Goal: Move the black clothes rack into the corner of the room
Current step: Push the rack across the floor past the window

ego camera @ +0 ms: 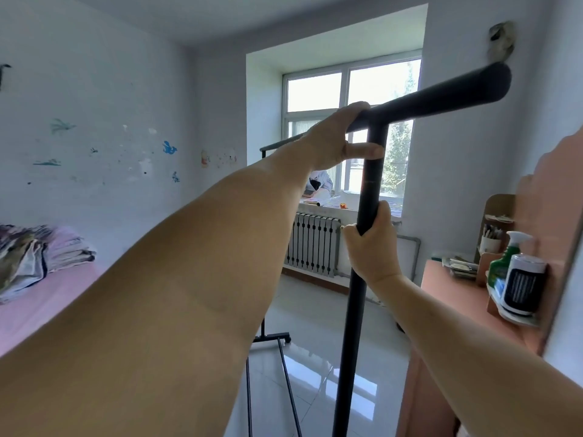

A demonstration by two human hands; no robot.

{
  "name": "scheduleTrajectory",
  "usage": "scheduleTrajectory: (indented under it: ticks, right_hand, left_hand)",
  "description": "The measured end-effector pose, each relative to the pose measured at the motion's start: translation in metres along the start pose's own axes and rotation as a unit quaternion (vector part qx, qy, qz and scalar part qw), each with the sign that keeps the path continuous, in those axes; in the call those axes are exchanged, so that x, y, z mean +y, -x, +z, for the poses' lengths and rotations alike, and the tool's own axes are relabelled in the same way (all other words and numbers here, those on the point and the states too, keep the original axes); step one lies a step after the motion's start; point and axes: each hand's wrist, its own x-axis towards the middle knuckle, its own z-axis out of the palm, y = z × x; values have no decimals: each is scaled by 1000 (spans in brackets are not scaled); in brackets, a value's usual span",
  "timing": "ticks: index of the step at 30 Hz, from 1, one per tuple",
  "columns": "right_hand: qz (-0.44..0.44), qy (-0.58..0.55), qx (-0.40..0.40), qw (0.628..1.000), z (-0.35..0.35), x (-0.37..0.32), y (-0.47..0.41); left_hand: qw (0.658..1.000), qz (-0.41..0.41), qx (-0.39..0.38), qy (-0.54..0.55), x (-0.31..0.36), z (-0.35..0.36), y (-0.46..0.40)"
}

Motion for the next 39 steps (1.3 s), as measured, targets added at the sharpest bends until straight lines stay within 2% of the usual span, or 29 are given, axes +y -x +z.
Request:
scheduleTrajectory:
  ticks: [6, 10, 13, 23, 30, 39]
  right_hand:
    - [2, -17, -15, 1000, 13, 4, -7]
    - [1, -13, -12, 1000, 25, 16, -20]
    - [5, -6, -6, 1000, 44, 36, -35]
    - [22, 10, 12, 1000, 134, 89, -90]
    - [18, 12, 23, 999, 183, 126, -126]
    - [-15, -20, 3, 1000, 270, 189, -186]
  left_hand:
    - [1000, -9, 18, -8, -16, -1, -1]
    - [1000, 0, -4, -17, -28, -4, -9]
    - [999, -9, -20, -35, -57, 1, -24]
    - [998, -43, 15, -38, -182, 1, -66]
    - [998, -40, 39, -38, -237, 2, -90]
    - [986, -134, 78, -56, -326, 11, -123]
